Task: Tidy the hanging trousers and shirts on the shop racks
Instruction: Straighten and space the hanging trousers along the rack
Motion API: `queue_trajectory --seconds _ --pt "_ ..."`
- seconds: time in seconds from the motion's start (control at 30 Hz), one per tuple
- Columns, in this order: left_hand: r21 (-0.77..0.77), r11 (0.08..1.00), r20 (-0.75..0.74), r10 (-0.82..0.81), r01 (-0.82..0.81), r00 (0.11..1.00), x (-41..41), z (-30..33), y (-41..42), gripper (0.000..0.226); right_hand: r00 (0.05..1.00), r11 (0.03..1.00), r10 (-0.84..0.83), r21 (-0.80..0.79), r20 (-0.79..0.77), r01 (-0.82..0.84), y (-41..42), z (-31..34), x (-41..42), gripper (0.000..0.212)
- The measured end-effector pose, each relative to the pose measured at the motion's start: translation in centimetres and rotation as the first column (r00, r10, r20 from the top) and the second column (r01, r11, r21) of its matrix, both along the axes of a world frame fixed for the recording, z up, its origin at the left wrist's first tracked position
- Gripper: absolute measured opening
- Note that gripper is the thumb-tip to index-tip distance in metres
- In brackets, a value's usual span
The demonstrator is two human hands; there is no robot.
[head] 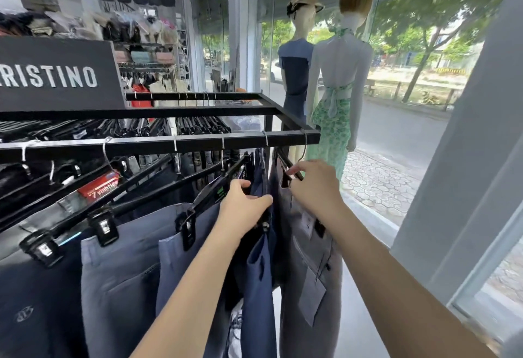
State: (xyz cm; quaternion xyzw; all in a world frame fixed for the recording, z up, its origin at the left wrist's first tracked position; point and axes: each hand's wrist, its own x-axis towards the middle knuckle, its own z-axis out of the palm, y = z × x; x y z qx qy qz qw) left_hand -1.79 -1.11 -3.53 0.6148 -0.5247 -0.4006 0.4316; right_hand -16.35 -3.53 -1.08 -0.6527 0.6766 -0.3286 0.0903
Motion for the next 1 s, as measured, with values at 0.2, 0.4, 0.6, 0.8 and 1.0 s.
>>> queue_trajectory --seconds 0.2,0.4,0.6,0.8,1.0 --pt "-0.071 0.997 0.085 -0.031 0.037 0.996 0.5 -0.4 -0.7 0.048 0.998 0.980 0.000 0.199 0.056 -0.011 -0.8 0.0 -2.2 0.058" --pt "-0.045 0.999 0.057 -0.027 0.030 0.998 1.3 -0.6 -1.3 0.044 0.997 0.983 0.004 0.183 0.081 -0.019 -2.0 -0.7 -4.4 0.060" --pt "0.046 0.999 0.010 -0.026 0.025 1.000 3.1 -0.7 -1.7 0.043 0.994 0.972 0.067 0.221 0.082 -0.084 -3.3 -0.5 -6.6 0.061" --pt "0.058 0.998 0.060 -0.034 0.030 0.998 3.8 -0.2 -1.8 0.028 0.991 0.969 0.135 0.206 0.021 -0.136 -3.5 0.1 -7.3 0.055" --pt "0.028 0.999 0.072 0.014 -0.017 0.997 3.5 -0.2 -2.1 0.020 0.982 0.954 0.172 0.234 0.080 -0.186 -4.0 0.1 -8.2 0.053"
